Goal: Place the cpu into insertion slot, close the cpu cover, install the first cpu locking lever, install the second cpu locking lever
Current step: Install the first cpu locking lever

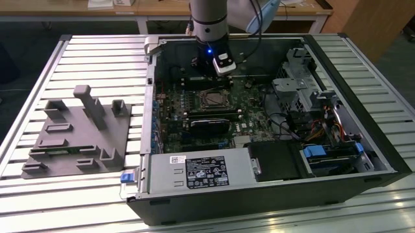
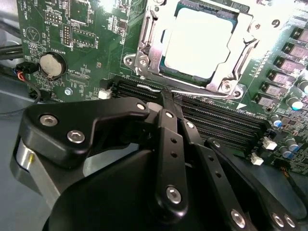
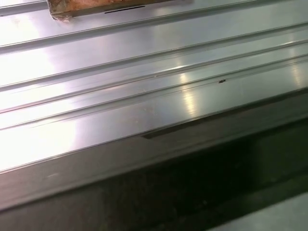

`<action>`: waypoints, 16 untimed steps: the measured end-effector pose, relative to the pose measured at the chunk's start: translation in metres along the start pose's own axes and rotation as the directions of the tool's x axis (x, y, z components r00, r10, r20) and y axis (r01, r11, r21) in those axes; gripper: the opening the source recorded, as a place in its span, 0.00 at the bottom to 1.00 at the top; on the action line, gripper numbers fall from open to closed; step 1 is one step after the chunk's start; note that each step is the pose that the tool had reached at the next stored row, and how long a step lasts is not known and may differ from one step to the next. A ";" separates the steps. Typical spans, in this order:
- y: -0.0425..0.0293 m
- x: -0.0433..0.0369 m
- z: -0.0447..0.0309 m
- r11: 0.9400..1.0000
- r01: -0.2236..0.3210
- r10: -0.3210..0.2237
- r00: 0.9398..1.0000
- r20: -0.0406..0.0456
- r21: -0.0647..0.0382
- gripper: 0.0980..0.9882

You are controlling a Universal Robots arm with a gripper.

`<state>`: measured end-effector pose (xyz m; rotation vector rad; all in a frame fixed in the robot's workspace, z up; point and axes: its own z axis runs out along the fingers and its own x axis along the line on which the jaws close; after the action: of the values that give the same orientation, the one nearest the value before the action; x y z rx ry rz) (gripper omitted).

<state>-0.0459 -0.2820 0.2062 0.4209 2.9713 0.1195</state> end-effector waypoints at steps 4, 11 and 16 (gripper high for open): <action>-0.0001 0.0001 0.0005 1.000 -0.001 0.001 1.000 0.000 0.002 0.01; -0.0001 0.0001 0.0006 1.000 0.000 0.000 1.000 0.002 0.008 0.01; -0.0001 0.0001 0.0014 1.000 0.000 -0.001 1.000 0.004 0.010 0.01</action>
<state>-0.0458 -0.2819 0.2048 0.4211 2.9689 0.1037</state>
